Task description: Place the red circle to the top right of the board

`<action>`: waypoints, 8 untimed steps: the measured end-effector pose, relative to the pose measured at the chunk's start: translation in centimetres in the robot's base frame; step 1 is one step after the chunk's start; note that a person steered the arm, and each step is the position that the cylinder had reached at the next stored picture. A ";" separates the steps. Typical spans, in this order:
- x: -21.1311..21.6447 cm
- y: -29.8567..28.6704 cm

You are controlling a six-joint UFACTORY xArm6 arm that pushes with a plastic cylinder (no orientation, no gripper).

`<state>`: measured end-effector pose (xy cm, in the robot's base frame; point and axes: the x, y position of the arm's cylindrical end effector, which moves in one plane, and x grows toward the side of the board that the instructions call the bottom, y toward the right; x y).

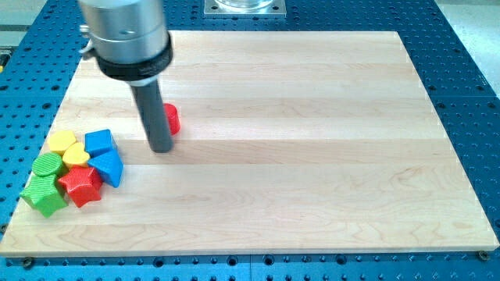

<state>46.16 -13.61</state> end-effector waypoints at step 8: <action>-10.7 2.5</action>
<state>35.43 -11.11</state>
